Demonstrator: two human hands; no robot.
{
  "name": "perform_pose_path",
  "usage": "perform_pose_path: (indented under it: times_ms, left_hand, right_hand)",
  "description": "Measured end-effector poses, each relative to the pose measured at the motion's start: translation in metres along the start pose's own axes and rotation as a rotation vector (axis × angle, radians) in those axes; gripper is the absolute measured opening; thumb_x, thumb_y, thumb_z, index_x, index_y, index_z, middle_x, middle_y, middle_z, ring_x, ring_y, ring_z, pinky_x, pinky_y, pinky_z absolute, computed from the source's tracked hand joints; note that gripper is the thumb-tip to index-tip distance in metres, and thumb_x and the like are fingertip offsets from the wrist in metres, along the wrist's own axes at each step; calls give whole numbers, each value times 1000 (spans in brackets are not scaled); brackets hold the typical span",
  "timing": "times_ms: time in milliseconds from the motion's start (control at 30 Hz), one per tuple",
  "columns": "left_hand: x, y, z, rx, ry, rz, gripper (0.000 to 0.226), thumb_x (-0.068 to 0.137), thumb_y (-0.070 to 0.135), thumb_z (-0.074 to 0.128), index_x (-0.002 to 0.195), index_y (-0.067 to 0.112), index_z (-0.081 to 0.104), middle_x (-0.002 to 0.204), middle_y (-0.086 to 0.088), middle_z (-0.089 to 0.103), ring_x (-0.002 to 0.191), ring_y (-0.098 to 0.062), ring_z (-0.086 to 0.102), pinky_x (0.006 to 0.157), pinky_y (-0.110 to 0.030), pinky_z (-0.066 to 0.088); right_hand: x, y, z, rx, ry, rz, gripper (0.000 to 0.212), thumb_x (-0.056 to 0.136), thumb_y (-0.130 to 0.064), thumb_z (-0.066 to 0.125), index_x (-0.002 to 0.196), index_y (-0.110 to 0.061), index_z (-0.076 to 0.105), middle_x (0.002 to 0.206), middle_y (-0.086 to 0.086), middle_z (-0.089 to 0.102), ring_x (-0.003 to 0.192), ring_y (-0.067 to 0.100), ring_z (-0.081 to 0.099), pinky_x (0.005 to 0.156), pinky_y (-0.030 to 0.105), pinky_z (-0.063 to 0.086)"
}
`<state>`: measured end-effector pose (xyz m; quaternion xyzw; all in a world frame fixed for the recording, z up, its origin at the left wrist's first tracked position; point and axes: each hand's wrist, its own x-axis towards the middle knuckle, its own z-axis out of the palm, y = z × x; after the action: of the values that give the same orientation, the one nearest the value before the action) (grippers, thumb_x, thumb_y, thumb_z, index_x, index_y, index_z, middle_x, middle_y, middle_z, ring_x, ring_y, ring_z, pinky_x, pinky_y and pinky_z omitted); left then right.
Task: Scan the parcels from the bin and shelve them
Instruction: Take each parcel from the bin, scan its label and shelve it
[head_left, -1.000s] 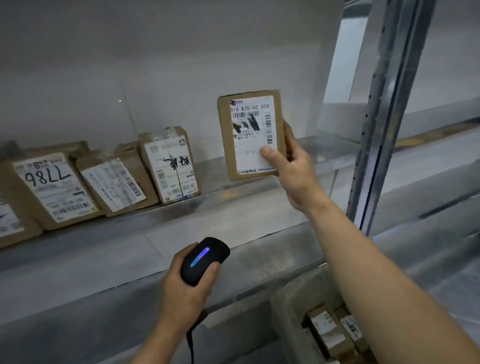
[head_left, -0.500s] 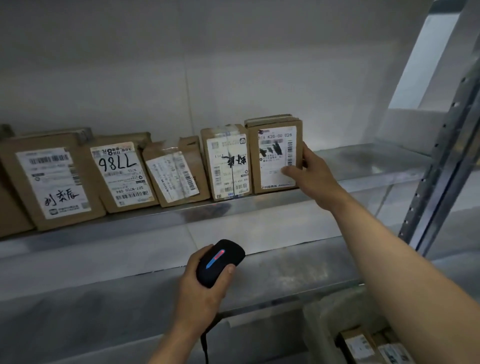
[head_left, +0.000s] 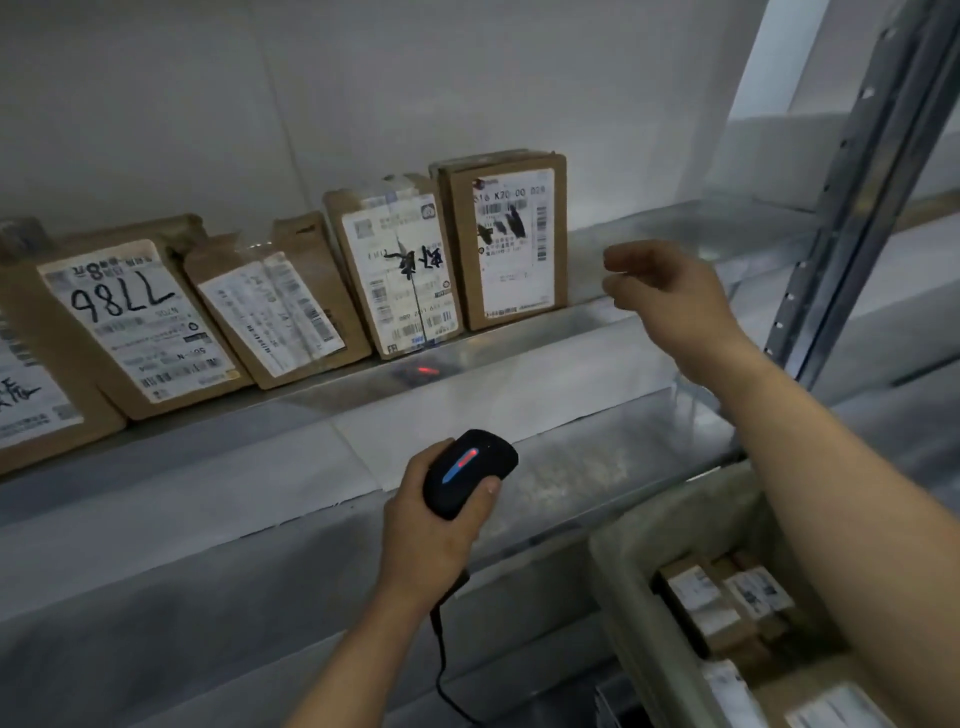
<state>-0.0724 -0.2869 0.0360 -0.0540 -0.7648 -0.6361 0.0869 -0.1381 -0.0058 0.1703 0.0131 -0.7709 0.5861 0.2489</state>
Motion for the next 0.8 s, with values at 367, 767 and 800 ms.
perform_pose_path:
  times_ms: [367,767,800]
  left_hand:
    - [16,-29,88,182,-494,81,58,72,58,86,121,40,62,105,24,68,94,5,67,84,-31,60]
    - [-10,-53,219,235,-988,185,50,80,28,88,120,36,59,100,29,66,90,19,62,72,1,41]
    - [-11,-52,225,244,-1008,188,50,80,29,88,120,36,60,100,28,67,90,18,62,72,0,41]
  right_hand:
    - [-159,114,-116,-250,243,394,26,93,-11,71,115,-23,65,109,-1,69,105,15,66,101,36,53]
    - [-352,202,-135,-289,475,1013,40,94,-31,69,132,-32,56,123,-8,58,106,9,60,84,35,57]
    - [-357,208,-134,-277,485,1028,41,93,-30,69,132,-32,56,123,-7,58,105,11,61,84,35,57]
